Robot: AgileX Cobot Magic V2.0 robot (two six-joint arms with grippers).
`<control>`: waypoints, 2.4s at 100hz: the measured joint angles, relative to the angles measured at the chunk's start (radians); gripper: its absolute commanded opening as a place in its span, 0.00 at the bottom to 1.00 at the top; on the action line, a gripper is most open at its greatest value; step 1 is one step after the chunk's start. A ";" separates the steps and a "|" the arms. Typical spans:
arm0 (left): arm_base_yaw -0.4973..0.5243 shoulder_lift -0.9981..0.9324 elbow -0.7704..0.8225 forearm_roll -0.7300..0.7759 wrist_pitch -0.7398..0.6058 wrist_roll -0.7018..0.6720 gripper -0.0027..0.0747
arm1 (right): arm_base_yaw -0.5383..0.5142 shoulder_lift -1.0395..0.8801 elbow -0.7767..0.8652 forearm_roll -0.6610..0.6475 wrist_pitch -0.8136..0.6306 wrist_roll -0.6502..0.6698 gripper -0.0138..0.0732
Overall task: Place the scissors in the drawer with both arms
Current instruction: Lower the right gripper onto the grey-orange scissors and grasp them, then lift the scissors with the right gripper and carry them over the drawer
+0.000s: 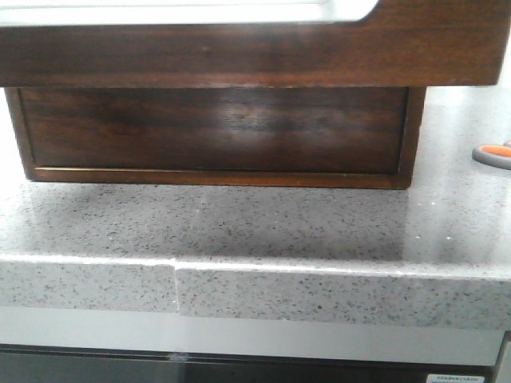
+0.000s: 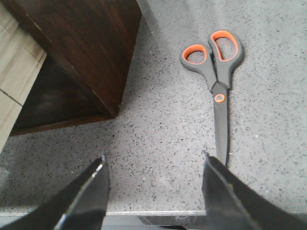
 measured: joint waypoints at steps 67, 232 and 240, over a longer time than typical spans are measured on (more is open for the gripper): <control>0.000 -0.043 -0.123 0.331 -0.028 0.449 0.01 | 0.000 0.479 -0.450 -0.259 0.308 0.001 0.60; 0.000 -0.050 -0.333 0.748 0.027 0.503 0.01 | 0.000 1.220 -0.601 -0.360 0.056 0.000 0.08; 0.000 -0.050 -0.333 0.748 0.027 0.503 0.01 | 0.000 1.220 -0.601 -0.360 0.057 -0.001 0.08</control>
